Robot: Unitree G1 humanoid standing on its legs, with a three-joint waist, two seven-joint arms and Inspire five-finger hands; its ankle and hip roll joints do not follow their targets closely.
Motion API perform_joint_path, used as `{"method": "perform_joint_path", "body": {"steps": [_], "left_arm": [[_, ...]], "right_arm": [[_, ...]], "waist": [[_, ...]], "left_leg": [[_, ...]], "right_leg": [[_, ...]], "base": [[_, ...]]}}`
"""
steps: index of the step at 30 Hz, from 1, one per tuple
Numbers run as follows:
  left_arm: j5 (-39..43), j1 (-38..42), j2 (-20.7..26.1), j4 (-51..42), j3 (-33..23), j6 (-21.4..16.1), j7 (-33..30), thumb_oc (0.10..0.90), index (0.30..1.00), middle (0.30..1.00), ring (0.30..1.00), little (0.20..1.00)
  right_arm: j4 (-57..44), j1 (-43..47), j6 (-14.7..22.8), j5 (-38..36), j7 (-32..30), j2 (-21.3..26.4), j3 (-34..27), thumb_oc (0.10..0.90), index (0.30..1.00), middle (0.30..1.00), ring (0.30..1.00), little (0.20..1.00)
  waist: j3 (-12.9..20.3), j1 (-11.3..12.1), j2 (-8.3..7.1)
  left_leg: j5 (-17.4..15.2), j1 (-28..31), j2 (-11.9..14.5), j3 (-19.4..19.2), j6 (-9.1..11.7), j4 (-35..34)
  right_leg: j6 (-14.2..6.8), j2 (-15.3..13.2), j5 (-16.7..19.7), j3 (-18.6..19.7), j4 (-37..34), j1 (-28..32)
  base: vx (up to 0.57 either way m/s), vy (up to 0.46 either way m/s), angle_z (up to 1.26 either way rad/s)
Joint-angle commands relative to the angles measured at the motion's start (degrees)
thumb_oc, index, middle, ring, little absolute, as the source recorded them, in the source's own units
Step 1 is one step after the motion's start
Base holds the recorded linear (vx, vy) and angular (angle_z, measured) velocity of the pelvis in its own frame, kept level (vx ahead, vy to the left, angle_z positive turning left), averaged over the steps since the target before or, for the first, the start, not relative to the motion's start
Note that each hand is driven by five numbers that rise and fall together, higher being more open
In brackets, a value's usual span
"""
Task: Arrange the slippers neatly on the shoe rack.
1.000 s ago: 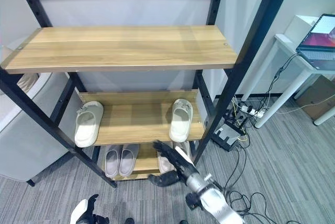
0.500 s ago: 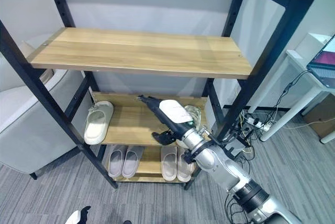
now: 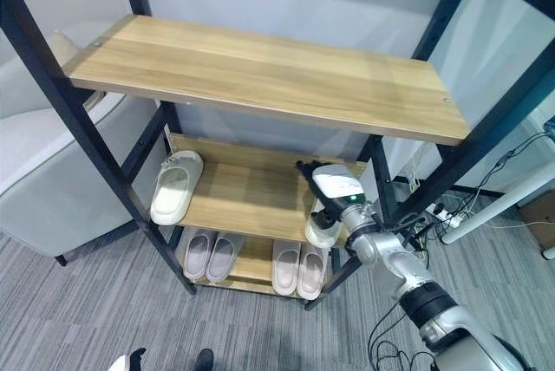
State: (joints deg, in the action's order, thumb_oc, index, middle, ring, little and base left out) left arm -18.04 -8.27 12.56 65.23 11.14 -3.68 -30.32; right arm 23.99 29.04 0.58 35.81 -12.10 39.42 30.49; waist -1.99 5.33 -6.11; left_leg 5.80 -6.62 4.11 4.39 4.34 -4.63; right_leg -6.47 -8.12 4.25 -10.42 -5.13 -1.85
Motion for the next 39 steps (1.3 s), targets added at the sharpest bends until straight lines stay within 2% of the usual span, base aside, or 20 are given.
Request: {"method": "perform_joint_path", "body": {"steps": [1,9,18,31,39], "left_arm": [[3.58,4.44,0.31,1.84,1.51,-1.11,-0.36,0.8,0.9,0.9,0.9,0.9],[7.08,5.46,0.43,2.21,1.7,-1.96,0.11,0.8,0.9,0.9,0.9,0.9],[8.21,5.97,0.09,3.71,2.02,-2.28,0.56,0.8,0.9,0.9,0.9,0.9],[9.6,6.63,0.27,2.78,1.91,-2.46,1.26,0.8,0.9,0.9,0.9,0.9],[8.9,6.39,-0.12,2.65,1.62,-1.91,1.89,0.8,0.9,0.9,0.9,0.9]], "right_arm": [[-0.3,12.8,-2.61,-0.19,-4.34,3.08,-4.47,0.8,0.9,0.9,0.9,0.9],[10.24,20.56,-4.01,-3.65,-3.83,2.01,-1.99,0.8,0.9,0.9,0.9,0.9],[14.76,23.46,-3.15,-5.54,-1.79,0.77,1.22,0.8,0.9,0.9,0.9,0.9],[13.91,18.56,-2.87,-9.98,-1.04,-2.71,-2.52,0.8,0.9,0.9,0.9,0.9],[9.96,12.95,-2.96,-8.92,0.03,-3.27,-5.05,0.8,0.9,0.9,0.9,0.9]], "waist": [[-1.38,1.5,0.01],[-1.34,1.39,0.22],[-1.83,1.57,0.27],[-2.31,2.06,-0.04],[-2.12,1.51,-0.27]], "left_leg": [[-5.84,3.53,-3.37,-2.55,-3.48,-0.37],[-5.88,3.16,-3.69,-2.37,-3.54,-0.37],[-5.41,1.67,-3.8,-2.2,-3.51,-0.37],[-5.66,1.81,-3.93,-1.78,-3.8,-0.37],[-6.55,3.14,-4.16,-1.97,-4.09,-0.37]], "right_leg": [[-2.41,-0.08,-2.44,2.74,0.13,1.59],[-2.24,-0.24,-2.37,2.84,0.13,1.18],[-2.26,-0.36,-1.92,2.77,0.13,-0.3],[-2.12,-0.5,-2.12,2.23,0.13,-0.09],[-2.24,-0.72,-2.42,2.24,0.13,0.92]], "base": [[0.0,0.0,0.0],[0.0,0.0,0.0],[0.0,0.0,0.0],[0.0,0.0,0.01],[0.01,0.008,0.02]]}}
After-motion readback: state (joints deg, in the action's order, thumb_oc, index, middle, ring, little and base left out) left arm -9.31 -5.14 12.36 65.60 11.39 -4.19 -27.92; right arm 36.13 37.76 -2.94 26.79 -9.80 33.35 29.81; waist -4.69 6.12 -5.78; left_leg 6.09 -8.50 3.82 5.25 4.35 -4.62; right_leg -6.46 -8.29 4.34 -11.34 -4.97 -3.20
